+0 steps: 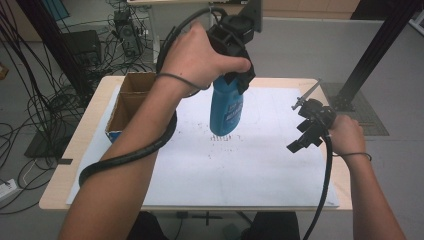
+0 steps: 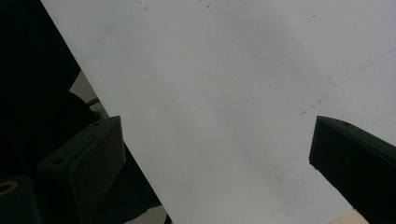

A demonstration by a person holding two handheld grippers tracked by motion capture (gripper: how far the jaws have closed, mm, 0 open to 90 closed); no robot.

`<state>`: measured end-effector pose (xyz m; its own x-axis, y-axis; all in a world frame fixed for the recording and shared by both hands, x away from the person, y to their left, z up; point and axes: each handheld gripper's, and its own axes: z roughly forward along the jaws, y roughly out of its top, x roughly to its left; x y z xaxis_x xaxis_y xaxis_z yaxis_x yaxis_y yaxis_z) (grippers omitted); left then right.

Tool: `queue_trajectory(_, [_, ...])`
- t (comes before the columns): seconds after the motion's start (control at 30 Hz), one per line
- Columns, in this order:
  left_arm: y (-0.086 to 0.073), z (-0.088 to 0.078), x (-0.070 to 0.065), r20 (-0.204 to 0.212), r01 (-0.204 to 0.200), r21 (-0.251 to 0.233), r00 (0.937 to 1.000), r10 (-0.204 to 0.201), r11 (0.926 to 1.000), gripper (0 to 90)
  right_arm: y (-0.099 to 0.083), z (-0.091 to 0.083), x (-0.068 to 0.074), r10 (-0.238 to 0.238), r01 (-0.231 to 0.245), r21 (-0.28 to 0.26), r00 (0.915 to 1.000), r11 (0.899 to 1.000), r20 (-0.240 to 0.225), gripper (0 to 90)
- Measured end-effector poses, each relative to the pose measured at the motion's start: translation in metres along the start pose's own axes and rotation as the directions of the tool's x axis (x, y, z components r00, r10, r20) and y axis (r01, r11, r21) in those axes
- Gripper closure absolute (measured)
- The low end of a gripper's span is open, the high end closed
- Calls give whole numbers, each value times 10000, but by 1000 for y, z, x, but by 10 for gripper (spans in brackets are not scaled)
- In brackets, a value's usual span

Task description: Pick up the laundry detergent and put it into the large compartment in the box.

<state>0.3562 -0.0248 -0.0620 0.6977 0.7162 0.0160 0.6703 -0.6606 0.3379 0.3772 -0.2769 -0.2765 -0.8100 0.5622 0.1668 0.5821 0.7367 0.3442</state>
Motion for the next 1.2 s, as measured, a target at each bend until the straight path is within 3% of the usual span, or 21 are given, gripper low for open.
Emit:
queue_trajectory(0.27, [11, -27, 1, -29, 54, -179, 10000, -54, 9998, 377, 1, -2, 1, -15, 15, -38, 10000, 10000, 10, 31])
queue_trajectory(0.43, [10, -25, 4, -44, 116, -162, 9999, -116, 9998, 377, 2, -1, 2, -45, 45, -63, 10000, 10000, -16, 32])
queue_trajectory(0.73, [6, -22, 27, -101, 714, -22, 9974, -714, 9974, 377, 0, -2, 0, -67, 67, -71, 10000, 10000, 5, 32])
queue_trajectory(0.93, [0, -25, 50, -332, 1358, -94, 9902, -1360, 9907, 377, 0, -2, 1, -138, 138, -123, 9999, 9998, 1, 32])
queue_trajectory(1.2, [-12, -39, 77, -632, 2148, -333, 9742, -2165, 9761, 377, 1, 2, -1, -88, 88, -125, 9999, 9999, -55, 31])
